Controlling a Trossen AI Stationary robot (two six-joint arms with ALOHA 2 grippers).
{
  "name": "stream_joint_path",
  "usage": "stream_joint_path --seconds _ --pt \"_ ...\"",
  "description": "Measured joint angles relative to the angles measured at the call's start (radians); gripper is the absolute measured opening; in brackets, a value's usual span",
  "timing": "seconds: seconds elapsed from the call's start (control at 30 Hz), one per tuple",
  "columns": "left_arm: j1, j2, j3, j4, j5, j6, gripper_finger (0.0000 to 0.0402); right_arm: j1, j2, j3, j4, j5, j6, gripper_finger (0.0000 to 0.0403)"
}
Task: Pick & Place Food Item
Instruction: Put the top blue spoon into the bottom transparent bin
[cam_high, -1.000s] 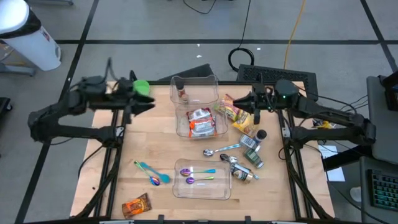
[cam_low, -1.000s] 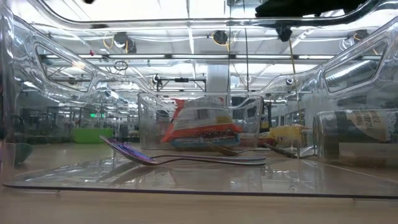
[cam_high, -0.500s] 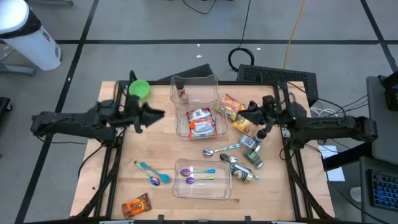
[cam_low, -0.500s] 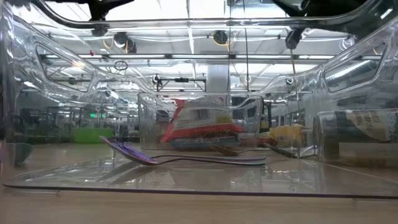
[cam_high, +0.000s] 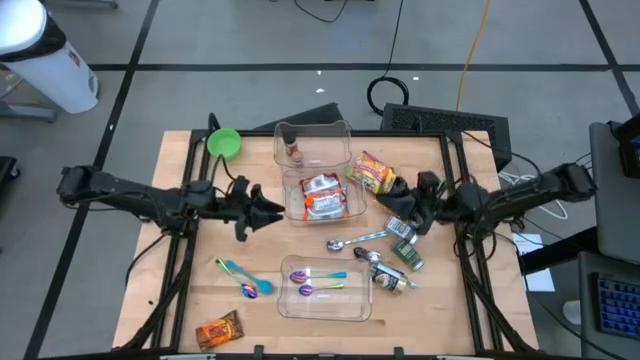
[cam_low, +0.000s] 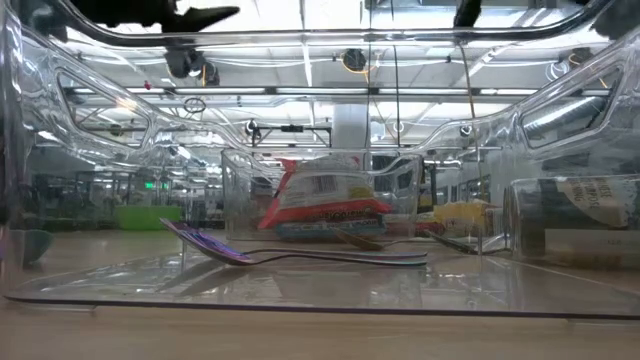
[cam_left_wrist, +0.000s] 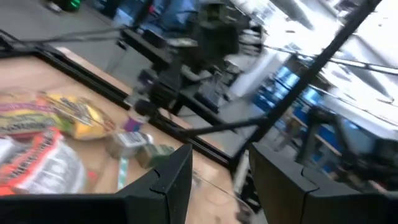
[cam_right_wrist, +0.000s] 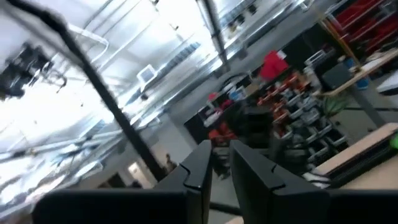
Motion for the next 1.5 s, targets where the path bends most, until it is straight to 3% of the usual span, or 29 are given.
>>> stream_joint_path --seconds 0.17,0.4,0.63,0.83,0.93,1.07,1.33,1.5 --pt "0.000 0.093 0.000 0.168 -0.061 -0.160 0.0163 0.119 0.107 0.118 -0.079 0.102 -0.113 0.0047" --pt "-0.070 0.139 0.010 0.364 0.112 -0.190 0.0163 0.171 0.226 0.309 -0.372 0.123 -0.165 0.0047" --pt "-0.240 0.125 0.080 0.366 0.005 -0.108 0.0163 0.184 0.338 0.559 -0.855 0.123 -0.226 0.0047" --pt "-0.319 0.126 0.129 0.356 -0.091 0.022 0.0163 0.234 0.449 0.774 -1.414 0.233 -0.347 0.0047" --pt "-0.320 0.125 0.130 0.354 -0.119 0.031 0.0163 0.230 0.464 0.783 -1.472 0.182 -0.389 0.0047" --pt "-0.317 0.125 0.130 0.353 -0.139 0.034 0.0163 0.180 0.460 0.786 -1.528 0.057 -0.303 0.0054" --pt "-0.263 0.126 0.130 0.347 -0.165 0.080 0.0163 0.049 0.451 0.785 -1.649 -0.207 -0.246 0.0112" --pt "-0.226 0.126 0.130 0.348 -0.174 0.091 0.0163 0.002 0.450 0.784 -1.707 -0.241 -0.340 0.0154"
